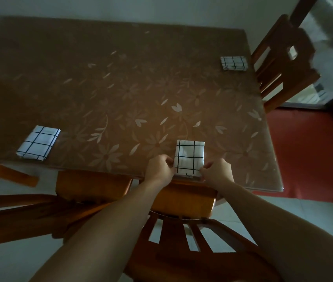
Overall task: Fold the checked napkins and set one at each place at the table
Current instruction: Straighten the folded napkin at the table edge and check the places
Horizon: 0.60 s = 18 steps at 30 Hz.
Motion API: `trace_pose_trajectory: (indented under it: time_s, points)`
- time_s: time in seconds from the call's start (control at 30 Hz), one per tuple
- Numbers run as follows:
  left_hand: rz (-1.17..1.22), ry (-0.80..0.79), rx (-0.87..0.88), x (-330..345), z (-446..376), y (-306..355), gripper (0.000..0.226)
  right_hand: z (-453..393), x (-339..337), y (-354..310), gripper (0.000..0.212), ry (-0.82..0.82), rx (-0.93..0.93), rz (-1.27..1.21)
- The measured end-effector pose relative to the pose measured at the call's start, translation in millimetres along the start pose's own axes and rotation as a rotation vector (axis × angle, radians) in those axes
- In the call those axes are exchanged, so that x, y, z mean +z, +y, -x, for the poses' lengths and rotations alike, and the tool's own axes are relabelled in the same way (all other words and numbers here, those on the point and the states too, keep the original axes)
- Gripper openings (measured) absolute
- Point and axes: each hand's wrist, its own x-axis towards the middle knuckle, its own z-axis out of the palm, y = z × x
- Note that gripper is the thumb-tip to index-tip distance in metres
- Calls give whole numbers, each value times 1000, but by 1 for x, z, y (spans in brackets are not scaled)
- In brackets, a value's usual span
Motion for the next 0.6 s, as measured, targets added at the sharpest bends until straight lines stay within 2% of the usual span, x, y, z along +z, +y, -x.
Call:
trace_pose_trajectory:
  time_s: [0.2, 0.27, 0.33, 0.4, 0.47, 0.5, 0.6]
  points:
    - [-93, 23, 68, -31, 5, 10, 39, 13, -31, -20, 35, 80, -37, 97]
    - [-183, 37, 118, -52, 7, 22, 45, 26, -58, -33, 29, 130, -79, 218]
    - [-280, 56, 194, -73, 10, 41, 51, 36, -87, -41, 20, 182, -179, 371]
    - [-373, 80, 274, -90, 19, 64, 55, 48, -118, -46, 34, 224, -306, 494]
    - [-413, 119, 323, -99, 30, 87, 57, 64, -151, -50, 50, 271, -402, 494]
    - [-406, 134, 331, -102, 37, 98, 58, 70, -168, -50, 52, 283, -440, 494]
    - [-375, 179, 329, -98, 63, 131, 62, 90, -216, -45, 40, 310, -511, 530]
